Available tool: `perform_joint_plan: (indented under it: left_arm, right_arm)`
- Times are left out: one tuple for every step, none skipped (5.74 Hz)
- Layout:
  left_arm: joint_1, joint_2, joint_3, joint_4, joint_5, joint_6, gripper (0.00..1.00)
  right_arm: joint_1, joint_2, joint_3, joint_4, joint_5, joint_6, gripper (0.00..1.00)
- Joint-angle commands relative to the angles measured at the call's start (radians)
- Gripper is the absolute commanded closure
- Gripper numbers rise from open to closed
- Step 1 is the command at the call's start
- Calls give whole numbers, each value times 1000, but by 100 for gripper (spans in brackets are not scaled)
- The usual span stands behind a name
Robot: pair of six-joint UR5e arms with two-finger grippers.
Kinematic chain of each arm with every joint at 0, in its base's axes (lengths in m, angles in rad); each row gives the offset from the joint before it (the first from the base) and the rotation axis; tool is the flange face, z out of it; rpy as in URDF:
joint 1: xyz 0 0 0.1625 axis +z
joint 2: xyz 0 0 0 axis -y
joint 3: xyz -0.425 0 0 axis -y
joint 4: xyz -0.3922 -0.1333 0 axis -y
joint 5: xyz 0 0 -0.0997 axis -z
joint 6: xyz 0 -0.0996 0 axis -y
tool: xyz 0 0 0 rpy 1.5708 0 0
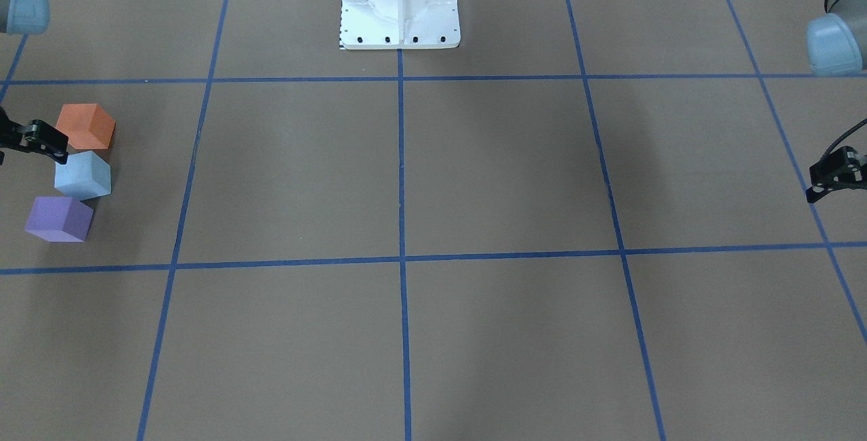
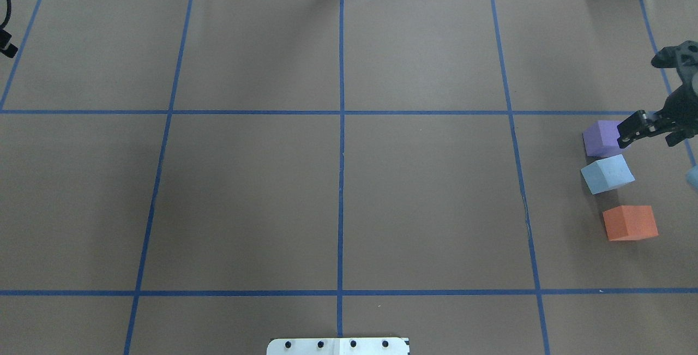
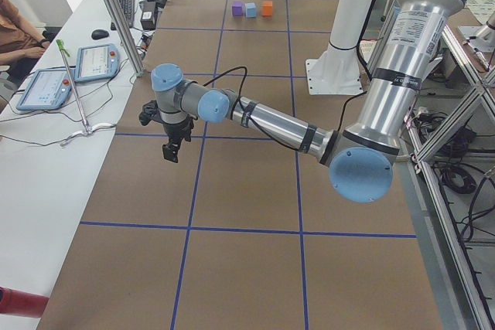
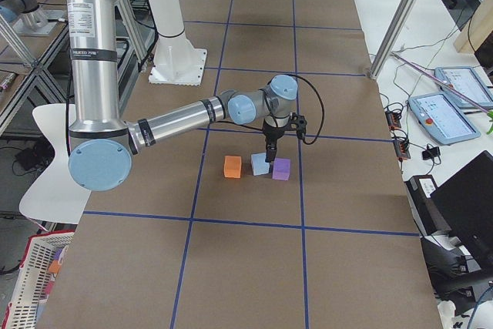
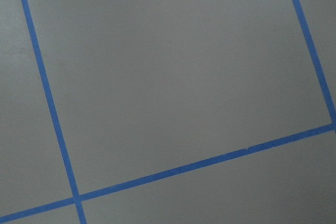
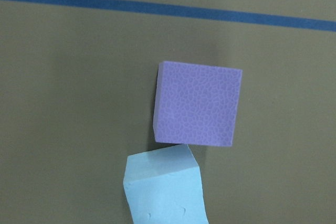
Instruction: Place blue block between orange and purple blocks
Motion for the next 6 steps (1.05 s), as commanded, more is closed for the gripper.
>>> perform_joint_plan:
  left_arm:
    - [-52, 26, -8, 6, -6, 134, 0]
    - [-117, 66, 0, 6, -6, 196, 0]
    - [-183, 101, -7, -2, -8, 185, 0]
    - [-226, 136, -4, -11, -8, 198, 0]
    - [-240, 190, 14, -61, 3, 194, 0]
    - [-239, 231, 47, -101, 4, 194, 0]
  right_arm:
    - [138, -3, -6, -1, 88, -86, 1]
    - [187, -9, -22, -7, 93, -167, 1]
    - [236, -12, -40, -12, 157, -159, 1]
    - [279, -41, -36, -9, 167, -157, 1]
    - [282, -113, -40, 45, 161, -172, 1]
    - [320, -144, -48, 50, 130, -180, 1]
